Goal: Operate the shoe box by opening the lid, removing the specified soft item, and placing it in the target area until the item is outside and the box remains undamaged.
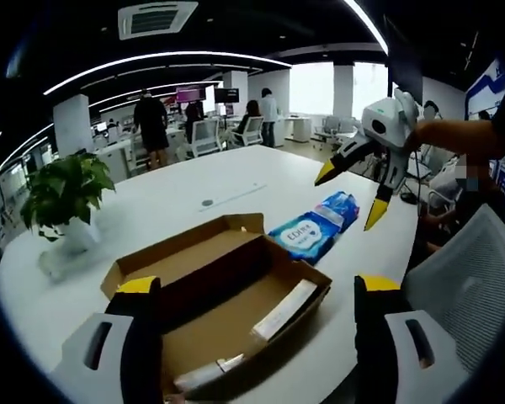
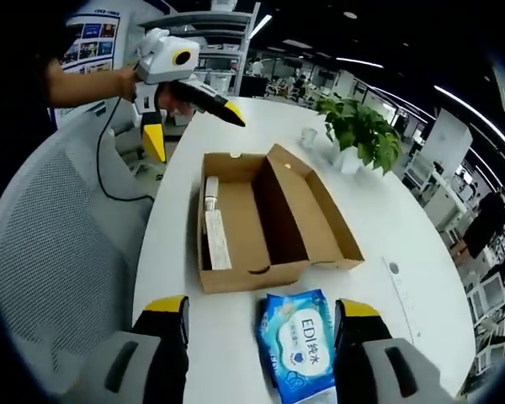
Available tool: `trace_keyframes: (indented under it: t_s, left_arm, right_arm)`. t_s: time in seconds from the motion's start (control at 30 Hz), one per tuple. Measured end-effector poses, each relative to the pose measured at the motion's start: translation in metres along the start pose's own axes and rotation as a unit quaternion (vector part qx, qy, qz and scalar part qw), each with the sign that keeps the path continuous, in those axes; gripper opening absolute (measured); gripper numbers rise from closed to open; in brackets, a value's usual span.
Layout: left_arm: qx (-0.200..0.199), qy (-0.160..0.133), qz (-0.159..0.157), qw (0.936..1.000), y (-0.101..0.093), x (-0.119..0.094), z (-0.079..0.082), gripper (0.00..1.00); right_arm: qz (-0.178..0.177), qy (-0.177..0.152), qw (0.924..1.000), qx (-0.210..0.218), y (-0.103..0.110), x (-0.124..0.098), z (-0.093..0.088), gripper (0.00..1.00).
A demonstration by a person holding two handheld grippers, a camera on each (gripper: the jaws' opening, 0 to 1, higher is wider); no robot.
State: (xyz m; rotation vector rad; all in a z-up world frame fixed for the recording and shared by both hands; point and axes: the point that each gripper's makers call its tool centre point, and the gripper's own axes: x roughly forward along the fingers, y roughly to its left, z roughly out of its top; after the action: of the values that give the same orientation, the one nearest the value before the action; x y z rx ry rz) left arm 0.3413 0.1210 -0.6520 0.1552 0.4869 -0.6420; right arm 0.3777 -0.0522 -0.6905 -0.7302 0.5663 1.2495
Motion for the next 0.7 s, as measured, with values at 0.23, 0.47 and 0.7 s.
trace_keyframes:
  t_s: [0.23, 0.47, 0.7]
  left_arm:
    - [-0.004, -0.003, 0.026, 0.9997, 0.005, -0.027, -0.008, 1.00]
    - [-0.009, -0.008, 0.041, 0.9991, 0.005, -0.047, -0.016, 1.00]
    - [-0.016, -0.007, 0.060, 0.9980, 0.008, -0.061, -0.028, 1.00]
  right_arm:
    - [0.022, -0.011, 0.9994, -0.023, 0.006, 0.024, 0.018, 0.64]
    - [0.047, -0.001, 0.9977, -0.048, 0.013, 0.047, 0.025, 0.57]
    - [0.070, 0.017, 0.9950, -0.069, 0.018, 0.069, 0.026, 0.52]
